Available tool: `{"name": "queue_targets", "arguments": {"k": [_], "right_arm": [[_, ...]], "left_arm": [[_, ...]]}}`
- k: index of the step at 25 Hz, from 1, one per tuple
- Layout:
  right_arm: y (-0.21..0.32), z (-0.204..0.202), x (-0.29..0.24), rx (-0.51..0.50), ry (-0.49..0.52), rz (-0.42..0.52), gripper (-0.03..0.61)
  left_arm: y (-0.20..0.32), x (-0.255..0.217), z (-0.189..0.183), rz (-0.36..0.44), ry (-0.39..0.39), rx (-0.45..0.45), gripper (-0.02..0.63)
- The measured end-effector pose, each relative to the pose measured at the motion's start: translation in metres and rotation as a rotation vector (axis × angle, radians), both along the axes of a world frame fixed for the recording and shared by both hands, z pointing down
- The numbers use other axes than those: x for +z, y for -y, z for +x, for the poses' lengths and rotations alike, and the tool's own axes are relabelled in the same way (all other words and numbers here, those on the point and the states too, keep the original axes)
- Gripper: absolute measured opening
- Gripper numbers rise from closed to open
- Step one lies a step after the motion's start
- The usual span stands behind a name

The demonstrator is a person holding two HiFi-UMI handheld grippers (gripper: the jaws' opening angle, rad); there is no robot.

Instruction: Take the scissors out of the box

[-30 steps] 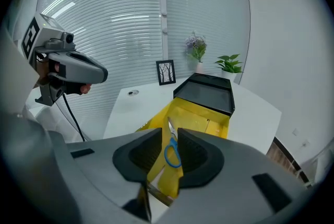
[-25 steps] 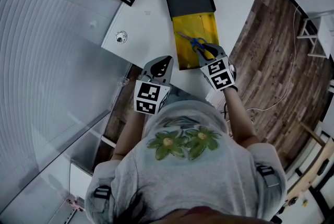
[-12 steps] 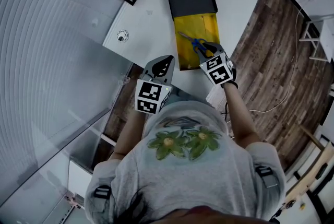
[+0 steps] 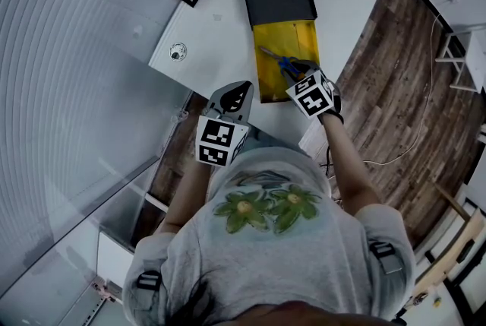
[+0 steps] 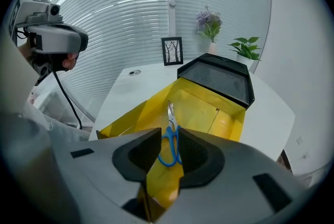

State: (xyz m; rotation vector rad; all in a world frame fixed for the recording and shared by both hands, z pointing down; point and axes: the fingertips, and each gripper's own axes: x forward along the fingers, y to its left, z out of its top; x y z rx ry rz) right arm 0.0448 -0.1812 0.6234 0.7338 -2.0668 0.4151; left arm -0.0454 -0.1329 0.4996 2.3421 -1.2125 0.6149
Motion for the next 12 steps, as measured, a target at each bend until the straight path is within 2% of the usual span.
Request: {"name": "queue_targets", "arguments": {"k": [4,12], "right_arm": [[0.001,0.001,0.007,-0.015,-0.026,-0.023,0.075],[0.003,0.005,0.027,-0.070,-0.155,-0.067,0.075]], "left_arm": [[0.001,-0.001,-0.001,-0.002,-0.004,-0.007,0.007],[0.002,0.003,-0.001,-0.009,-0.008,-0.005,0.006]]}}
